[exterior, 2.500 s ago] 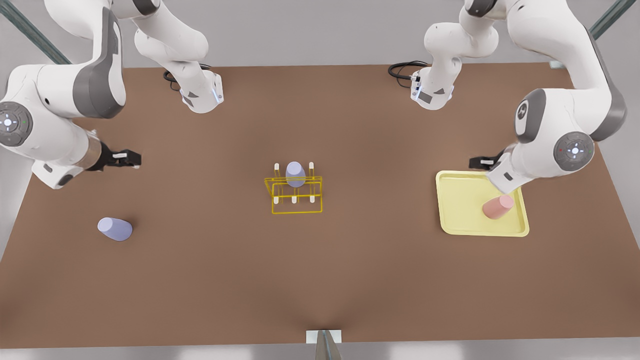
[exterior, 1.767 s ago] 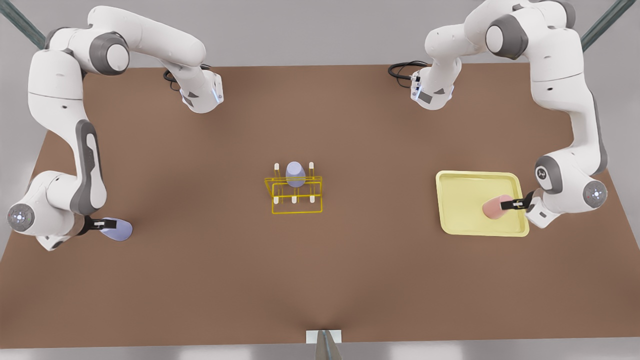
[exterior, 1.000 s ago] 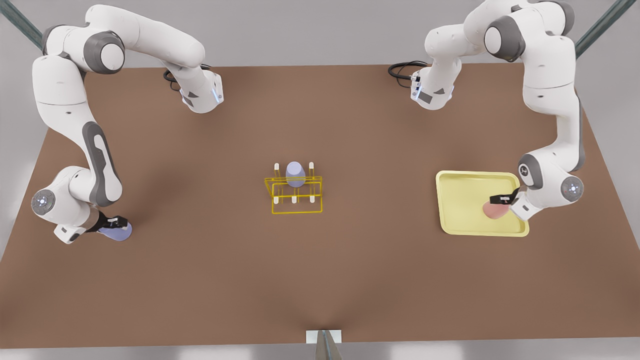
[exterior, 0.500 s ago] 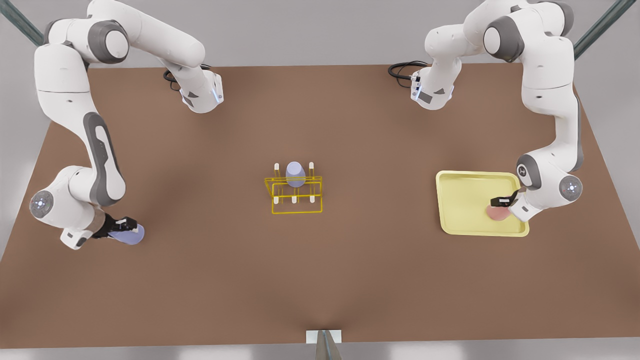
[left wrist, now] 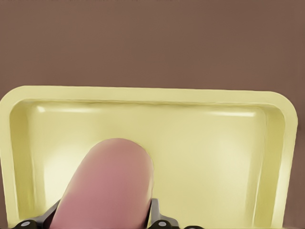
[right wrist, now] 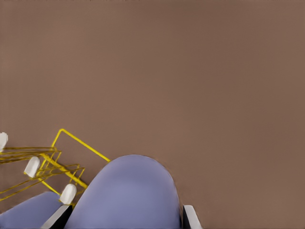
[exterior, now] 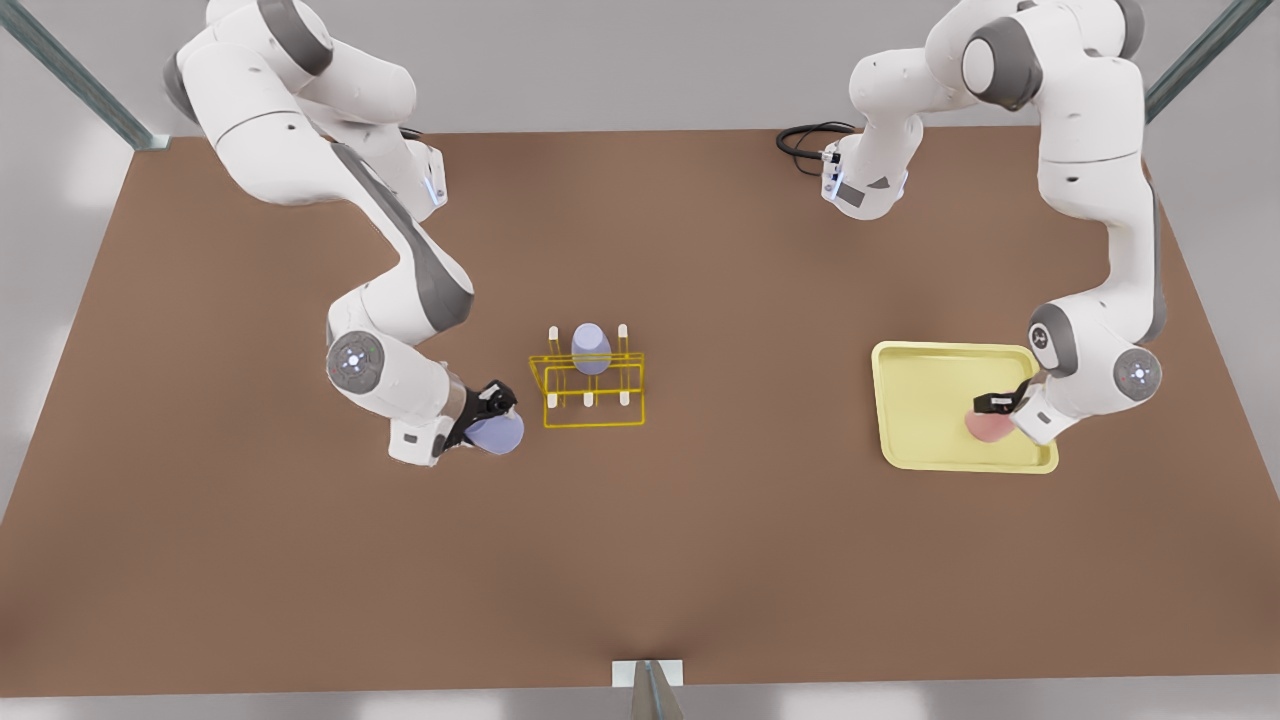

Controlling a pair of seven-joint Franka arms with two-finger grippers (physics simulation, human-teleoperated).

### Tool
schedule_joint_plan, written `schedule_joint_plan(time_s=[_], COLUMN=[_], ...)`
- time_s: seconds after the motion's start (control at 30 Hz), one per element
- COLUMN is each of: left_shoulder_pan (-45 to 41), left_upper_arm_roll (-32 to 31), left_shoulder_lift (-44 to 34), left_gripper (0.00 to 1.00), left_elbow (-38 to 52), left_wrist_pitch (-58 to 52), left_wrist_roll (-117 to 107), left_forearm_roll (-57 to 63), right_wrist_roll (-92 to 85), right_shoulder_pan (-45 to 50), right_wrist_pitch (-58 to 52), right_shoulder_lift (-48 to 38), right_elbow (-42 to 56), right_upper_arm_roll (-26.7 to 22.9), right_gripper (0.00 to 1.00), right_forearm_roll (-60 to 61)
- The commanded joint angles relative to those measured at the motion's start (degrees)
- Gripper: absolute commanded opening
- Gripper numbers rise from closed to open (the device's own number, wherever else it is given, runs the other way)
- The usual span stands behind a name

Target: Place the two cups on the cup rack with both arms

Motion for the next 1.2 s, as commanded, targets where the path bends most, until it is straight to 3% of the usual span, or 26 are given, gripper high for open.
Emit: schedule_joint_plan(time_s=[0.0, 0.2, 0.33, 0.47, 0.57, 0.63, 0.83, 0.9, 0.97, 1.0, 1.07, 1.17], left_shoulder_pan=[-0.49, -2.25, -2.42, -10.5, -11.12, -12.96, -16.92, -20.0, -22.28, -23.51, -25.62, -27.73], left_upper_arm_roll=[-1.52, -9.6, -19.98, -21.21, -26.39, -27.19, -33.07, -32.99, -32.99, -32.9, -32.99, -32.9], left_shoulder_lift=[-0.23, 0.03, 1.44, 6.45, 10.4, 12.69, 18.75, 20.16, 20.69, 20.77, 20.69, 20.77], left_gripper=[0.86, 0.86, 0.84, 0.85, 0.85, 0.85, 0.85, 0.85, 0.85, 0.85, 0.85, 0.85], left_elbow=[0.21, 13.39, 18.05, 25.08, 31.05, 35.79, 46.17, 48.46, 48.64, 48.64, 48.46, 48.2], left_wrist_pitch=[-1.85, -15.83, -15.83, -15.65, -15.65, -15.65, -15.48, -15.3, -14.69, -14.42, -15.21, -16.27], left_wrist_roll=[-11.49, -21.94, -34.86, -52.26, -64.3, -73.08, -89.62, -91.12, -91.12, -91.29, -93.14, -94.28], left_forearm_roll=[-0.38, -1.88, -1.79, -1.96, -1.96, -2.14, -2.49, -3.46, -3.37, -3.28, -3.11, -2.23], right_wrist_roll=[40.76, 48.06, 48.06, 48.33, 49.91, 51.14, 51.05, 50.44, 34.89, 27.51, 12.74, 11.41], right_shoulder_pan=[1.86, 6.25, 6.34, 6.78, 8.01, 8.63, 7.31, 4.76, -0.34, -1.13, -4.56, -3.24], right_wrist_pitch=[-1.11, -0.5, -1.11, -1.02, -1.02, -1.02, -1.37, -5.94, -19.99, -25.45, -34.85, -43.56], right_shoulder_lift=[0.22, 2.68, 3.47, 5.14, 5.93, 6.02, 5.67, 3.56, 3.29, 3.47, 2.77, -12.6], right_elbow=[0.83, 2.41, 1.27, 0.83, 0.74, 0.91, 1.44, 3.19, 10.4, 13.13, 19.28, 16.31], right_upper_arm_roll=[0.02, -0.07, -0.25, -0.42, -0.51, -0.51, -0.51, -0.07, -1.3, -4.46, -7.72, -11.22], right_gripper=[0.84, 0.84, 0.84, 0.84, 0.84, 1.0, 1.0, 1.0, 1.0, 1.0, 1.0, 1.0], right_forearm_roll=[-0.37, -0.72, -0.72, -1.95, -2.48, -2.92, -2.83, -2.83, -4.93, -12.31, -12.58, -8.73])
